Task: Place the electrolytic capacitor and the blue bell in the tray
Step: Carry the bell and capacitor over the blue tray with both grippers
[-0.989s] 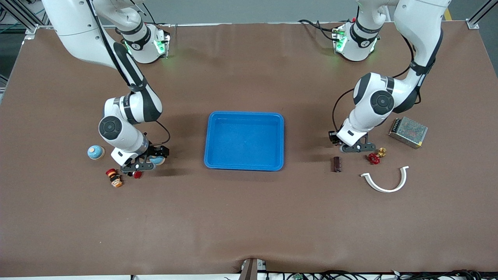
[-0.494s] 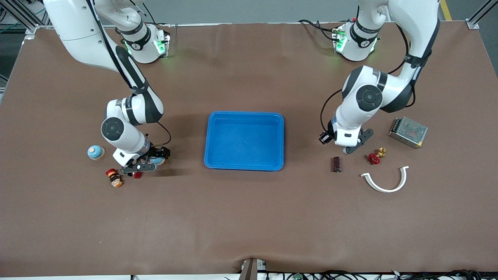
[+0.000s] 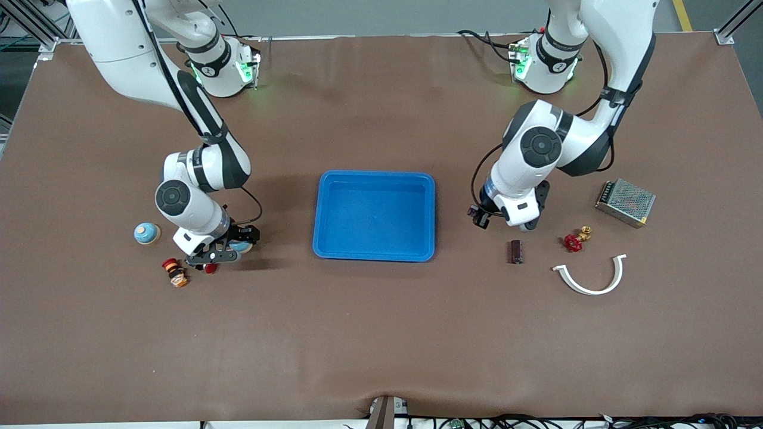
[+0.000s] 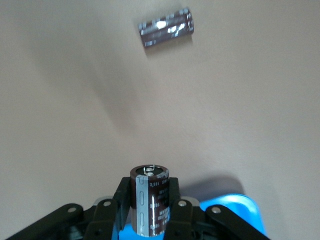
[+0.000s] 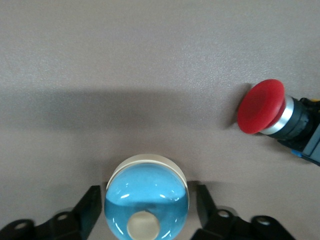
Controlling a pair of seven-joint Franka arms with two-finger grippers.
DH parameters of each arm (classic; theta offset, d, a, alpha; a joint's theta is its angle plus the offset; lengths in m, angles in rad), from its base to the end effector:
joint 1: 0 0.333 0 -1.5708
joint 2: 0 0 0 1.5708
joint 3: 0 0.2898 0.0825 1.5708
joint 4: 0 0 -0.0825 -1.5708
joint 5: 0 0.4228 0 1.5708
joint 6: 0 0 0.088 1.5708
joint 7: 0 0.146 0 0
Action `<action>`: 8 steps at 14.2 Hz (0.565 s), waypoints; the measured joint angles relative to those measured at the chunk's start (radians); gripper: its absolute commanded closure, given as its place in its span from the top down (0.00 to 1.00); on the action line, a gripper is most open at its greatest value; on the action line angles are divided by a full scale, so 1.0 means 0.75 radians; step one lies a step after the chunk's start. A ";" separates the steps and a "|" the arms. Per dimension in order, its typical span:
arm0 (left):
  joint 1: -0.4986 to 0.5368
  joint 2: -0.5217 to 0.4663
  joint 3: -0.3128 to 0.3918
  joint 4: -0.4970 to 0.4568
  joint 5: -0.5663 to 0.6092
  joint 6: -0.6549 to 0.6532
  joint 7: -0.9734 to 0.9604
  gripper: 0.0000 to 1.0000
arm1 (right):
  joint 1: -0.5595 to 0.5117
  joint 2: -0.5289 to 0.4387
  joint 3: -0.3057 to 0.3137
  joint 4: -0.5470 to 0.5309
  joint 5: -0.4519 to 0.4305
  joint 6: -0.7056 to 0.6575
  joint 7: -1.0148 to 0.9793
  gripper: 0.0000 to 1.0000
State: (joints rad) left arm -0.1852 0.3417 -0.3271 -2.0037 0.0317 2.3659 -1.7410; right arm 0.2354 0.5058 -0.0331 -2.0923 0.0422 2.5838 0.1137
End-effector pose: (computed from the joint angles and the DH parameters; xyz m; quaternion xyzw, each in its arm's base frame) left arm 0.5469 -0.3088 0.2086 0.8170 0.5748 -0.0299 0.0359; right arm 0.5761 0.1166 0.0803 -0.9996 -0.0283 0.0073 0.0019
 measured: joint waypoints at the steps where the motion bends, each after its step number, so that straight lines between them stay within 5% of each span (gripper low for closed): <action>1: -0.022 0.028 0.000 0.040 0.000 0.000 -0.093 0.00 | 0.000 -0.001 0.000 0.001 0.000 0.000 0.000 0.49; 3: -0.067 0.096 0.000 0.129 0.001 0.000 -0.267 0.00 | 0.000 -0.001 0.000 0.001 0.000 0.000 0.000 0.37; 8: -0.172 0.250 0.005 0.303 0.013 0.002 -0.534 0.00 | 0.006 -0.001 0.001 0.008 0.000 0.001 0.000 0.35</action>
State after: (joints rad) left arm -0.3144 0.5292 -0.3231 -1.7768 0.0413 2.3671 -2.1415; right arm 0.2403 0.5047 -0.0323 -2.0865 0.0422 2.5846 0.1136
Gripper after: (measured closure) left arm 0.661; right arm 0.344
